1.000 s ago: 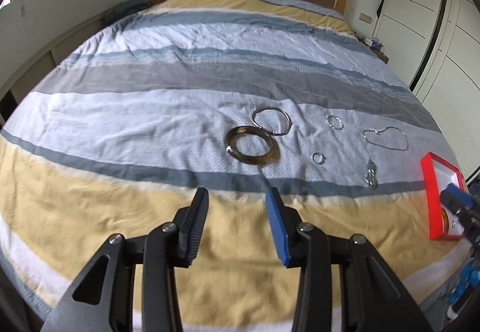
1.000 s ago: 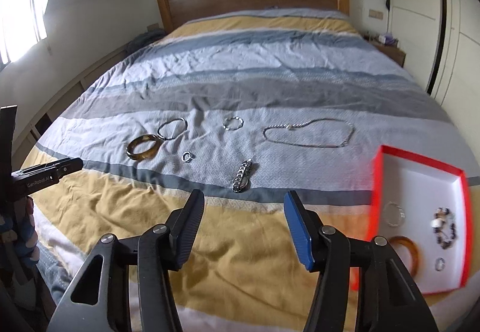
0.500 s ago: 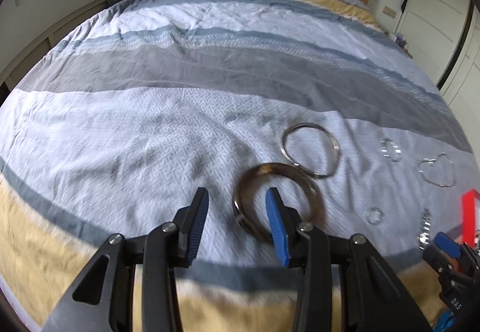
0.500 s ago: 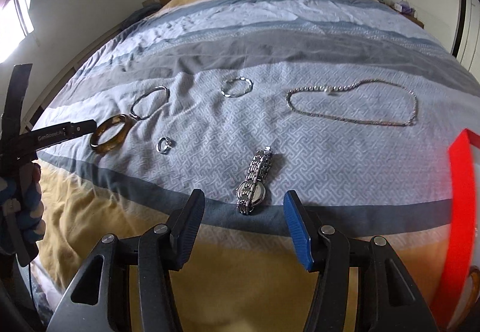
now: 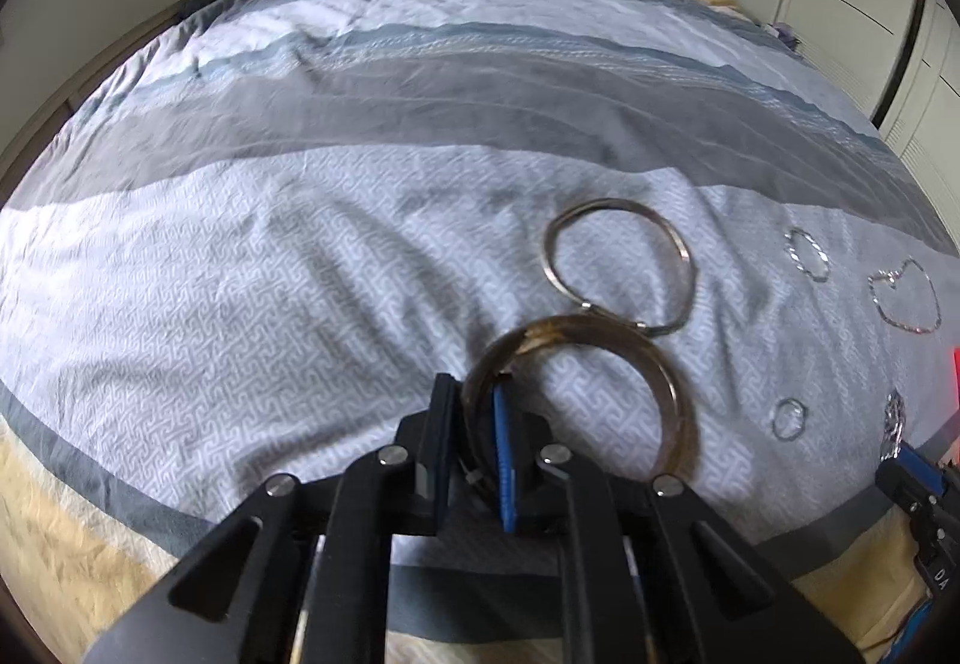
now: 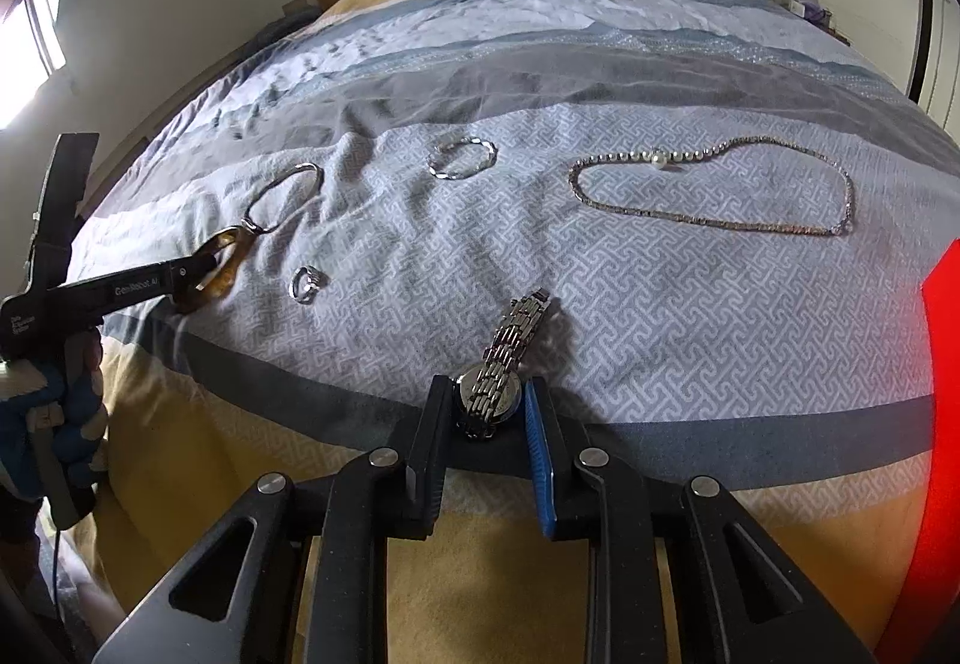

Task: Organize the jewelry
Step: 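Grasp dark brown bangle with left tool while right tool grasps silver watch, then carry brown bangle in left tool and watch in right tool into box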

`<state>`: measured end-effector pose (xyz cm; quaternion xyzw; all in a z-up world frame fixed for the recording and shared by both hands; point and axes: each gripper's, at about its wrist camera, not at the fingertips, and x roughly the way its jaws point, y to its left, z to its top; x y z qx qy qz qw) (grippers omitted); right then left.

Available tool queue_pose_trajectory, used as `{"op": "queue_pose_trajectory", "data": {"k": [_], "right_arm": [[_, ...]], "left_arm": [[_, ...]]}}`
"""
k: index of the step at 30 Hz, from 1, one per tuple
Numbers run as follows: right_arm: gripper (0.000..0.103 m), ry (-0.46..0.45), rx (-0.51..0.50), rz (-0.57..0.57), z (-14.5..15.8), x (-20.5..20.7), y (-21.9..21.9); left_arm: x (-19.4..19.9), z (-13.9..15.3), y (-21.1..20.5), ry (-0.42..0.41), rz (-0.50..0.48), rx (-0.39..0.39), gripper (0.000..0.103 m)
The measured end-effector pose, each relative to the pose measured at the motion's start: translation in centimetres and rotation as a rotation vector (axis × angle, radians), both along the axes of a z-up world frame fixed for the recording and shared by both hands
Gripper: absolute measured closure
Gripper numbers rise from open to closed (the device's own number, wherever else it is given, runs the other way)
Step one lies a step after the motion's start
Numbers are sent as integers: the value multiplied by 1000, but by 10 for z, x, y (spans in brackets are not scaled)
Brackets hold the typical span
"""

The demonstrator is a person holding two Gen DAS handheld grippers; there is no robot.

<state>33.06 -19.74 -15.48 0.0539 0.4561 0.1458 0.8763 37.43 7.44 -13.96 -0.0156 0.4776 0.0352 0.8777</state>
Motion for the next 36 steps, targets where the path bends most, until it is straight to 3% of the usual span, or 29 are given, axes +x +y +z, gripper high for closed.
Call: {"op": "queue_pose_trajectory", "data": {"k": [12,18,28,36], "right_arm": [[79,-84,42,-5,52,-38,-18],[79,-131,41,-52,79,-64,-47],[79,-183,-19,-199,106,-107,-146],[79,-133,-94,-339,87,-140,-232]], "left_arm": [[-36,46,-24,-51,-26,-43,94],[-57,73,-65,-76,-105,-72,94],[-79,101,-193,-90,-314,-153,94],[-96,100,-304,-69,-492,-187,94]]}}
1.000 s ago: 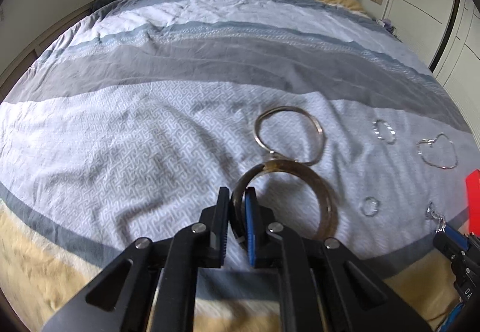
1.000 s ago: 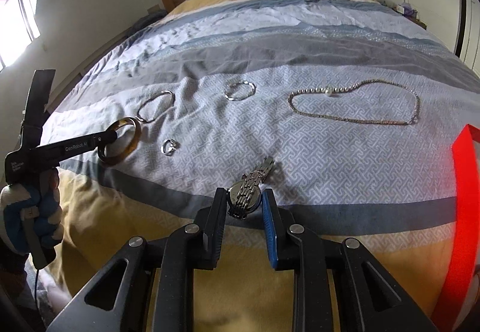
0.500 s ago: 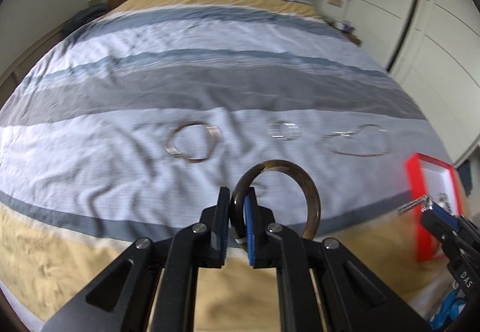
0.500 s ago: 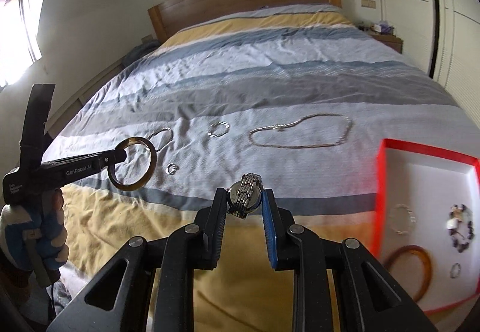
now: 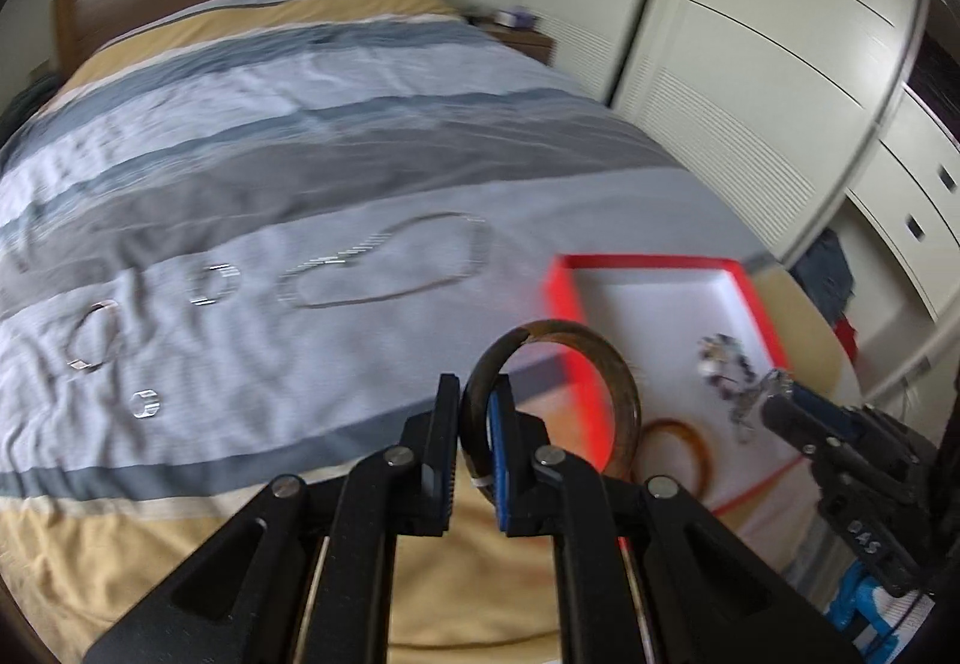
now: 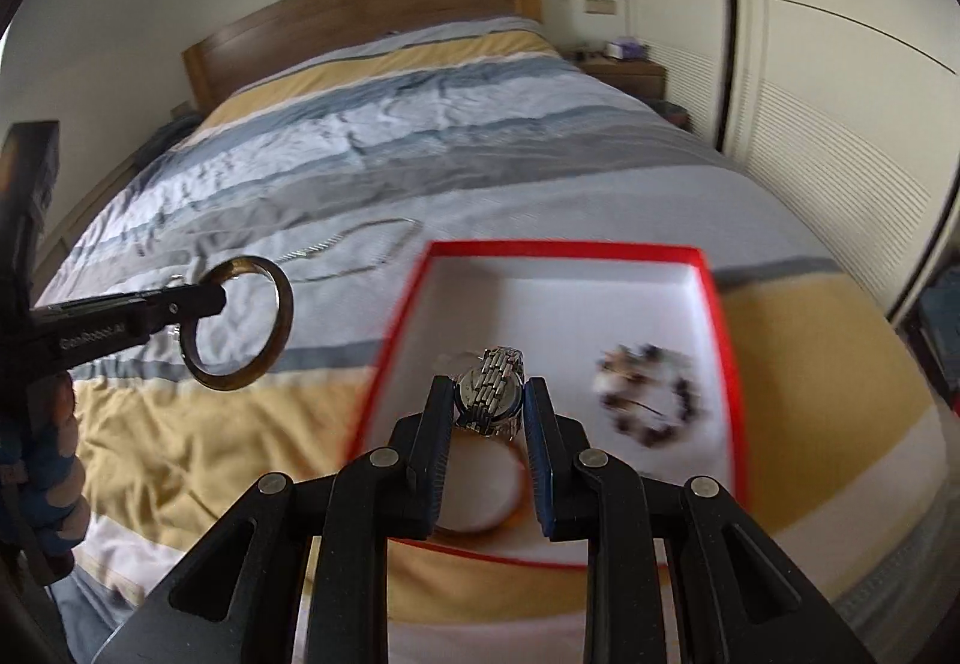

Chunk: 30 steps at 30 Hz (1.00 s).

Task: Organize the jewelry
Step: 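Carry brown bangle in left tool and watch in right tool into box, then open right tool releasing watch while left tool releases brown bangle in box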

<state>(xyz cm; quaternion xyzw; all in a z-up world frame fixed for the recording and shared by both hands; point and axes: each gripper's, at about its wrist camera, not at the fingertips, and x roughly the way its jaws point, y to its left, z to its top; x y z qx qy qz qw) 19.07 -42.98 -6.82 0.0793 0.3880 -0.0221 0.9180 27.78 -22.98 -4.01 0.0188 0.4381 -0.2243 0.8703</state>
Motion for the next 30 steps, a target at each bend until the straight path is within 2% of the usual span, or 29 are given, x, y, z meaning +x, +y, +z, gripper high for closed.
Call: {"op": "queue_pose_trajectory", "data": {"k": [7,13,23,30], "right_arm": [[79,71,-2,-69,-32,-14,-42],[79,121,12,-79,-57,-11,-49],[79,159,-6,-70,-71,-4,-51],[79,178,-25,-83,-71,2,-47]], "left_arm": [[-12,-17,-71,16,-118,32,94],[-2,-40,-108,28,-122,92,94],[13,-75,-125,68,-104,159,94],[11,-70,-121,63,-114,133,92]]}}
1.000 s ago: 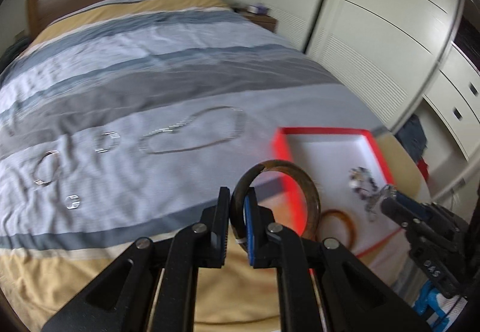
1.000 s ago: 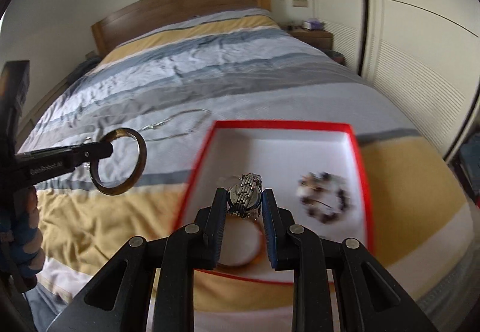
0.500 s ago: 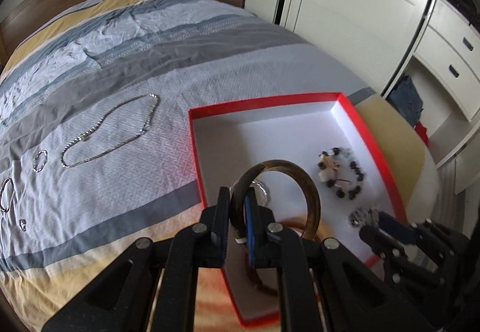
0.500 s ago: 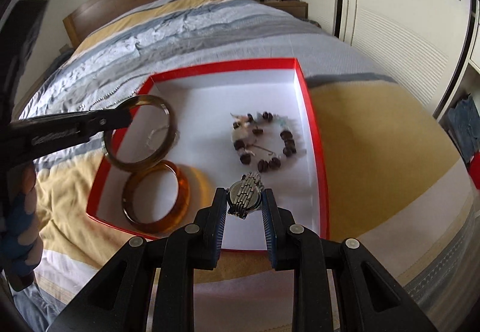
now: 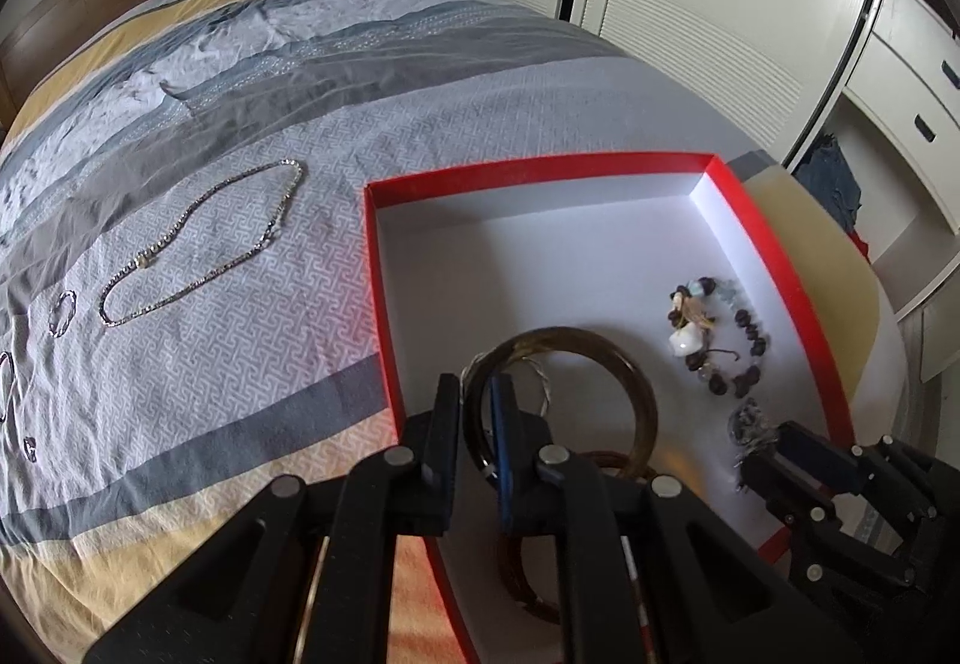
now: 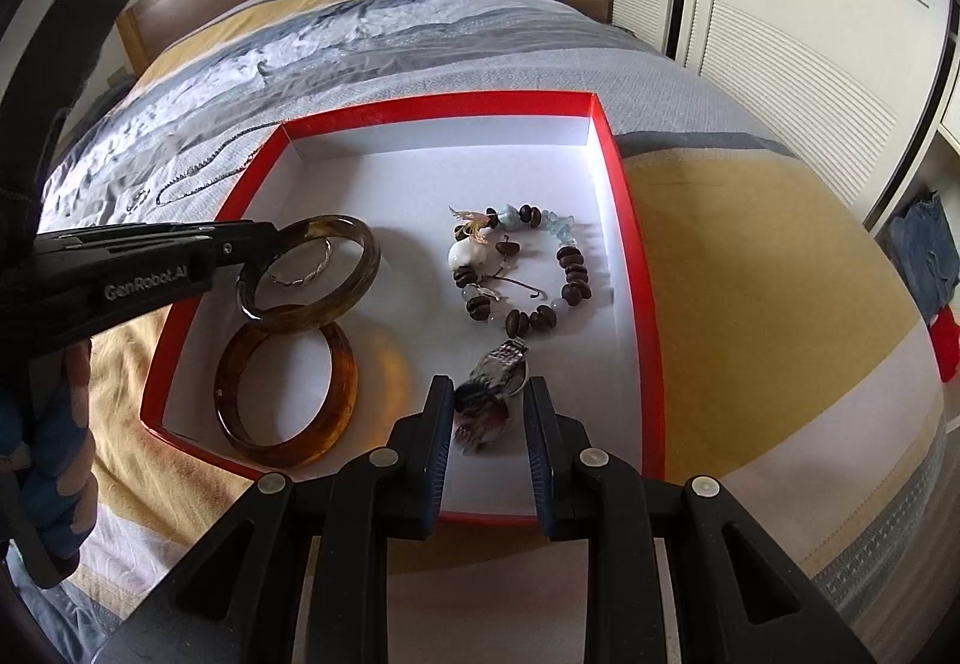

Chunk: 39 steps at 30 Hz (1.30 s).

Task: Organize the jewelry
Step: 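Open right tool releasing watch while left tool releases brown bangle in box, then withdraw both tools from box toward remaining silver jewelry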

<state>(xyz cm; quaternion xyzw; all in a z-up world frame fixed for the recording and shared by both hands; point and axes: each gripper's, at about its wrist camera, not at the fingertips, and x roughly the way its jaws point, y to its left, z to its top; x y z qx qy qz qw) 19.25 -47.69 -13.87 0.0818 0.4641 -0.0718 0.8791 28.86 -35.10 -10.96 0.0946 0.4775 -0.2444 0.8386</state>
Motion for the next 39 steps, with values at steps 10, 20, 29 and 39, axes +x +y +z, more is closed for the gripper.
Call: {"op": "queue_pose_trajectory", "data": {"k": [10,20,29,39], "right_arm": [[79,-32,-29,-11,37,-25,10],[75,-128,-47,81,109,-59,59],[71,-225,-53,216,164,-89,126],[71,-271,-43,307,191,-106,181]], "left_arm": [[-16,45,38,-55,40,-53,85],[-58,112,130,-147,179,-53,85],[-106,151,225,-216,304,-19,81],[-135,169,328,-267,440,-19,80]]}}
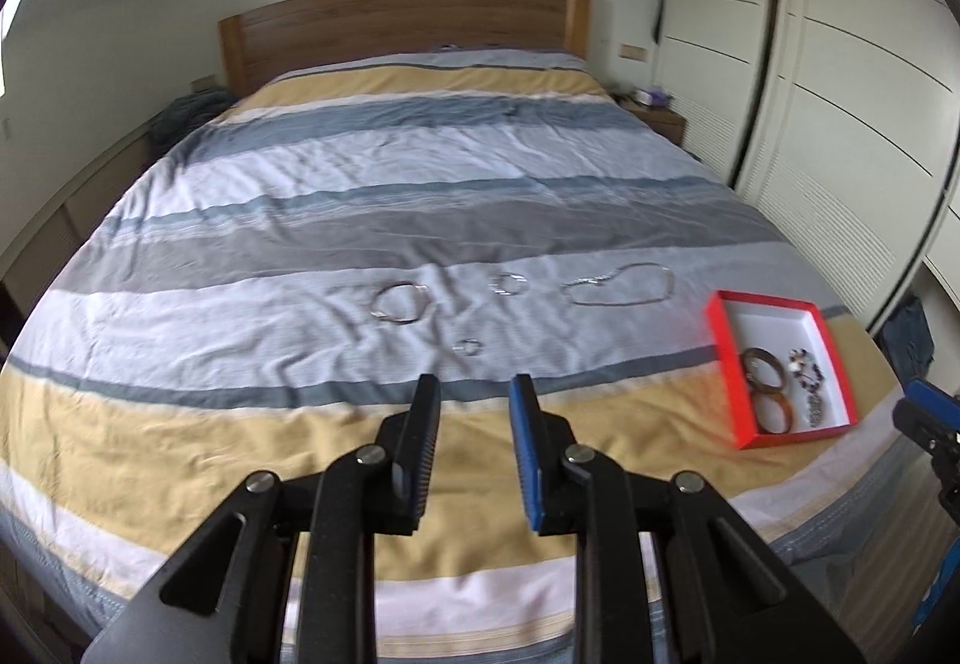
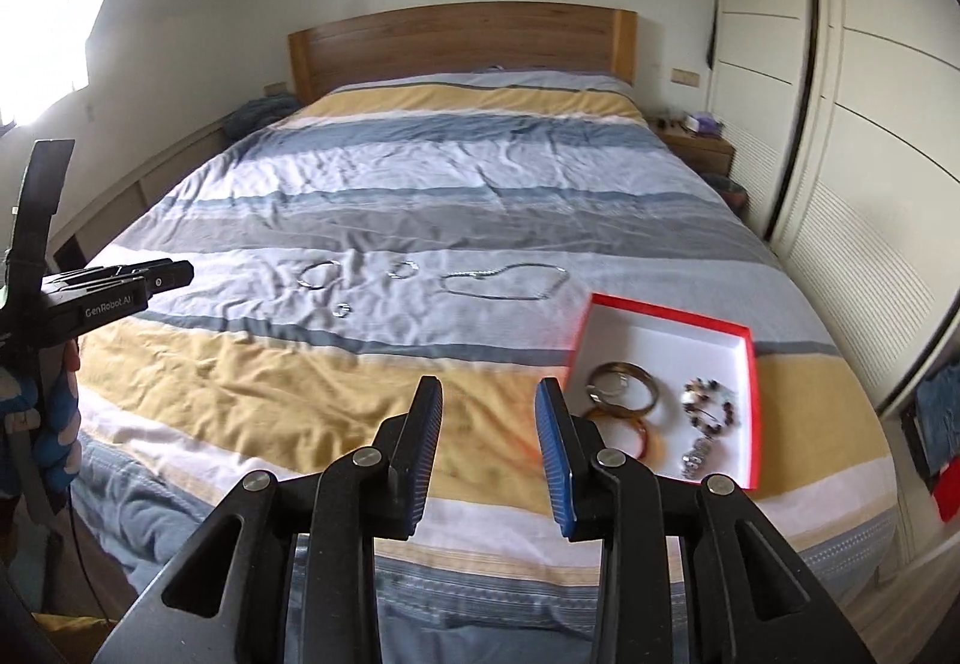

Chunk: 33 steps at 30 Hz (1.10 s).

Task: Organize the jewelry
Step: 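Withdraw both tools from box toward remaining silver jewelry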

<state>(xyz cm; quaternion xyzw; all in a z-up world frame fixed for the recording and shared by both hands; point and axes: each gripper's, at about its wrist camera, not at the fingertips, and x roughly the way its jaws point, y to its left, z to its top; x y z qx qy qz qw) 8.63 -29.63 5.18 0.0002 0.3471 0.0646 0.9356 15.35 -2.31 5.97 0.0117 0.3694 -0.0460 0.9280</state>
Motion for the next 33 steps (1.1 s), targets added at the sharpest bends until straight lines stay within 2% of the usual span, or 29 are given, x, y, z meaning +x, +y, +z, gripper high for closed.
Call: {"op": "queue_pose_trajectory", "data": {"k": [7,13,22,33], "right_arm": [[68,11,-7,33,3,11,26],[64,52,2,54,-11,47,42],[64,174,67,15,-79,135,50],[59,254,212,-135,-165,246,26]], "left_arm": [[7,-7,45,1,62,-4,80],[34,-29,57,20,70,-26,80],[107,-96,31,106,5,-62,80],[185,-167,-3,145,-64,-69,80]]}}
